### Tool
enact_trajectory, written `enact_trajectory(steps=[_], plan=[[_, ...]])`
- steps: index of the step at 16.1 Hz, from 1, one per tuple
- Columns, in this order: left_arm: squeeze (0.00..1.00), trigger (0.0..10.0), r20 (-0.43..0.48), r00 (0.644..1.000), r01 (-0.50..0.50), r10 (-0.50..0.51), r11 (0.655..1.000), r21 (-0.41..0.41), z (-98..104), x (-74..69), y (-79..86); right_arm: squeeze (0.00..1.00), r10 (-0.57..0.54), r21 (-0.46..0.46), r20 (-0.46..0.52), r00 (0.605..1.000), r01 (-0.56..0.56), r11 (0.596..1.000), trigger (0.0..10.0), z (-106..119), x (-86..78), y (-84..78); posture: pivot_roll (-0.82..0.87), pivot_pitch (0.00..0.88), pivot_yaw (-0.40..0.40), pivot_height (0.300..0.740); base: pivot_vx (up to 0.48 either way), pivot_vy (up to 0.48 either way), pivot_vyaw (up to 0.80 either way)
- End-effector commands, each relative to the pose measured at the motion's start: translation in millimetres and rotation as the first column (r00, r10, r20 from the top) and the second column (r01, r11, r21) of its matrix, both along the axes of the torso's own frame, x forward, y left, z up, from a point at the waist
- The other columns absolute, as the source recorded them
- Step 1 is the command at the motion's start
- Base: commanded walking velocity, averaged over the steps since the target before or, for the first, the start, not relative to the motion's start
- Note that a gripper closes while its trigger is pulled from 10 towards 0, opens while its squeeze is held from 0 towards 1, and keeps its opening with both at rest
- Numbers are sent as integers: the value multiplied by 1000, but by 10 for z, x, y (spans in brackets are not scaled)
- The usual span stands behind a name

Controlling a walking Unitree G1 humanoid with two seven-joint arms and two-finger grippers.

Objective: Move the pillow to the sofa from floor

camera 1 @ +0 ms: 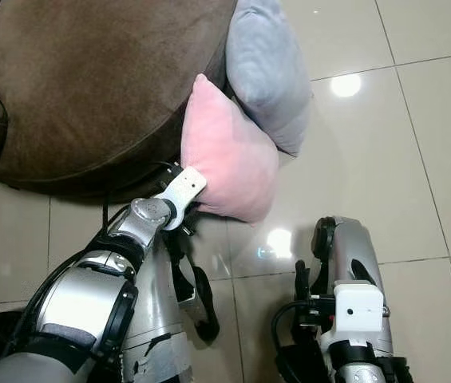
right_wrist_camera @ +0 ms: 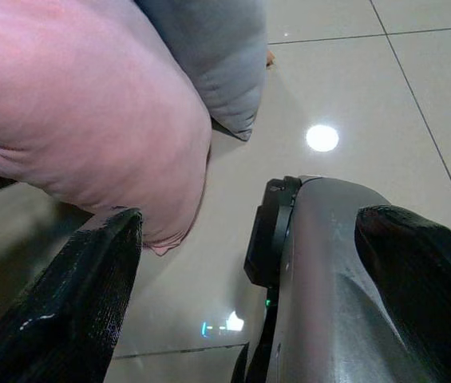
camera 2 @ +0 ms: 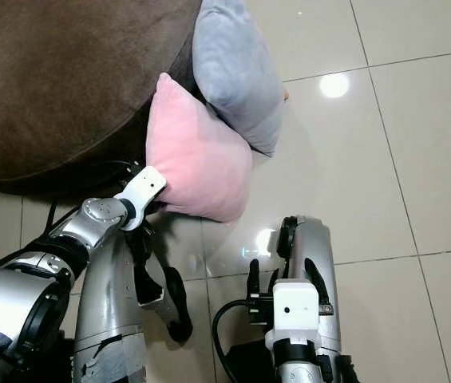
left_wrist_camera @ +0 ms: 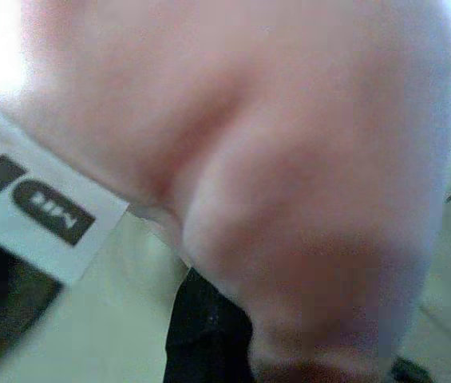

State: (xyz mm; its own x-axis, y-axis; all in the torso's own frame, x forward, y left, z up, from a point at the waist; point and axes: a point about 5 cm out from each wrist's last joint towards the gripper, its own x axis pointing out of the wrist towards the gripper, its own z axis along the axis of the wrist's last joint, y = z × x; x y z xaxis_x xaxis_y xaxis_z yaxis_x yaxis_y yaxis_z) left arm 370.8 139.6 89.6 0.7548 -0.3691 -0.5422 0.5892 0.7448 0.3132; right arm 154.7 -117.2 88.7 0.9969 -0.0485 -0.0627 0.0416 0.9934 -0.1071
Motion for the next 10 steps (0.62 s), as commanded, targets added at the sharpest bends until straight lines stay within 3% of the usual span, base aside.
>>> enact_trajectory(steps=[1, 3, 4, 6, 7, 8, 9, 10], plan=[[0, 0, -74, 997, -22, 19, 999, -31, -181, -111, 38, 0, -3, 3, -63, 998, 4, 1000, 10000, -91, -78, 16, -140, 502, 201, 495, 0, 0, 0], [0, 0, -86, 996, -45, 38, 996, -75, -191, -118, 29, 0, -6, 5, -67, 998, 6, 1000, 10000, -100, -77, 18, -141, 501, 201, 495, 0, 0, 0], [0, 0, -103, 991, -99, 84, 984, -150, -179, -108, 21, 0, -8, 4, -67, 998, 8, 1000, 10000, -100, -73, 8, -142, 500, 200, 495, 0, 0, 0], [0, 0, -108, 989, -113, 96, 979, -170, -175, -106, 19, 0, -8, 3, -67, 998, 9, 1000, 10000, -100, -72, 5, -142, 500, 200, 495, 0, 0, 0], [0, 0, -123, 983, -162, 136, 959, -231, -157, -91, 21, 0, -11, 3, -66, 998, 11, 1000, 10000, -98, -69, -4, -144, 500, 200, 495, 0, 0, 0], [0, 0, -155, 964, -260, 218, 901, -348, -131, -70, 30, 0, -13, 1, -65, 998, 14, 1000, 10000, -97, -63, -13, -143, 500, 198, 495, 0, 0, 0], [0, 0, -182, 947, -317, 264, 855, -410, -132, -66, 29, 0, -13, 0, -64, 998, 13, 1000, 10000, -99, -60, -16, -141, 499, 196, 495, 0, 0, 0], [0, 0, -243, 911, -413, 334, 754, -511, -150, -70, 14, 0, -11, -1, -64, 998, 11, 1000, 10000, -102, -52, -22, -142, 498, 193, 495, 0, 0, 0]])
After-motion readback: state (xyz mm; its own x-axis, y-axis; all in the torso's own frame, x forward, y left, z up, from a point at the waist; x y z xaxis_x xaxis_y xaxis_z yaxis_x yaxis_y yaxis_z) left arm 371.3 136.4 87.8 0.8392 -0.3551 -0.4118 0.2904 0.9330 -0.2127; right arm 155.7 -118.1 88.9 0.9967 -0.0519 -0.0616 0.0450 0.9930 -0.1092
